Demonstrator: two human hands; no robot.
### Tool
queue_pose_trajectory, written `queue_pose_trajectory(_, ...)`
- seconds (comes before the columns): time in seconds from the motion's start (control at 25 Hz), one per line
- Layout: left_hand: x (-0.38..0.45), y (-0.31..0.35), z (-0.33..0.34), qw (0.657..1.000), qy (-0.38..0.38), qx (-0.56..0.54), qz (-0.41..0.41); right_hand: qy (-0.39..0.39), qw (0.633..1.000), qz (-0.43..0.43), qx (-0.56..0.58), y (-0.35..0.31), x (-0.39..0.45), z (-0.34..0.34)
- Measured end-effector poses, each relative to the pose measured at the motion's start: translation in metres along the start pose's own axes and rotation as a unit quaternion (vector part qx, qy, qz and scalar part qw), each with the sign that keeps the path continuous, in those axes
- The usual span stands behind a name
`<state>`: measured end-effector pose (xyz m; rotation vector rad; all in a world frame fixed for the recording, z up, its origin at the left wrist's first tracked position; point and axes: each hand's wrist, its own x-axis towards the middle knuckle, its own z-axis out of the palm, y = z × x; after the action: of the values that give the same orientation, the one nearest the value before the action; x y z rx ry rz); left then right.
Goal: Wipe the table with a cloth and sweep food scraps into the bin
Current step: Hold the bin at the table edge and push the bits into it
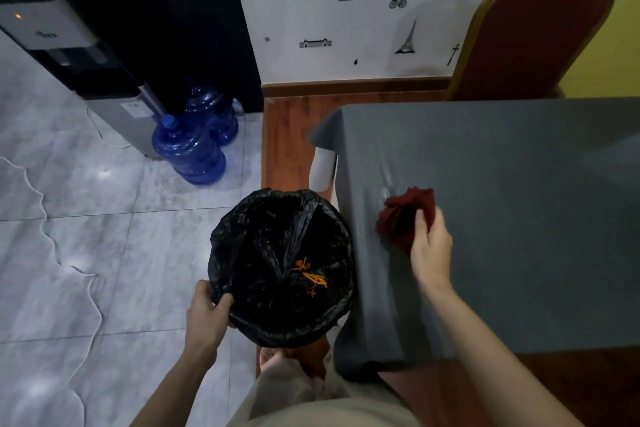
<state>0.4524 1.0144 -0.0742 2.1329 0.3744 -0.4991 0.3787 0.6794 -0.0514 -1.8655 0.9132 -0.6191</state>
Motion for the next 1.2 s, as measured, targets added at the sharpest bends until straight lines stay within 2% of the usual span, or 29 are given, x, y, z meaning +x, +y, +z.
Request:
queue_pose_trajectory(0.08,-0.002,0.002,0.002,1.0,0.008,-0.001,-0.002,-0.052,0.998,-0.02,-0.041,0.01,0.002,0.002)
queue_pose_trajectory(0.16,-0.005,0.002,0.005,1.0,0.015,-0.004,-0.003,-0.137,0.983,-0.052,-0.108,0.022,-0.007,0.013)
queue_pose_trajectory(0.28,-0.01,-0.001,0.008,1.0,0.028,-0.009,-0.009,-0.229,0.945,-0.137,-0.187,0.034,-0.03,0.034)
queue_pose_trajectory(0.56,-0.014,-0.021,0.012,0.998,0.037,-0.043,-0.037,-0.359,0.857,-0.28,-0.242,0.037,-0.046,0.03)
queue_pose_trajectory(0.64,-0.012,-0.025,0.01,0.997,0.025,-0.054,-0.039,-0.339,0.873,-0.254,-0.24,0.029,-0.037,0.013)
queue_pose_trajectory(0.72,-0.007,-0.027,0.006,0.997,0.011,-0.062,-0.038,-0.3,0.913,-0.219,-0.171,0.006,-0.029,-0.008)
queue_pose_trajectory(0.8,-0.003,-0.027,0.001,0.998,0.003,-0.062,-0.032,-0.275,0.929,-0.218,-0.117,-0.011,-0.022,-0.028)
queue_pose_trajectory(0.88,0.003,-0.026,-0.007,0.998,-0.003,-0.065,-0.026,-0.226,0.943,-0.203,-0.138,-0.01,-0.019,-0.042)
queue_pose_trajectory(0.92,0.006,-0.026,-0.011,0.997,-0.007,-0.068,-0.024,-0.209,0.941,-0.182,-0.191,-0.001,-0.019,-0.045)
queue_pose_trajectory(0.96,0.01,-0.026,-0.015,0.997,-0.011,-0.071,-0.02,-0.228,0.925,-0.153,-0.264,0.008,-0.021,-0.048)
queue_pose_trajectory(1.04,0.018,-0.027,-0.022,0.997,-0.022,-0.076,-0.017,-0.311,0.863,-0.145,-0.371,0.029,-0.032,-0.05)
queue_pose_trajectory(1.08,0.022,-0.028,-0.025,0.996,-0.028,-0.079,-0.018,-0.33,0.849,-0.14,-0.388,0.033,-0.038,-0.049)
queue_pose_trajectory(1.2,0.038,-0.038,-0.033,0.993,-0.045,-0.104,-0.037,-0.26,0.88,-0.154,-0.367,0.005,-0.07,-0.024)
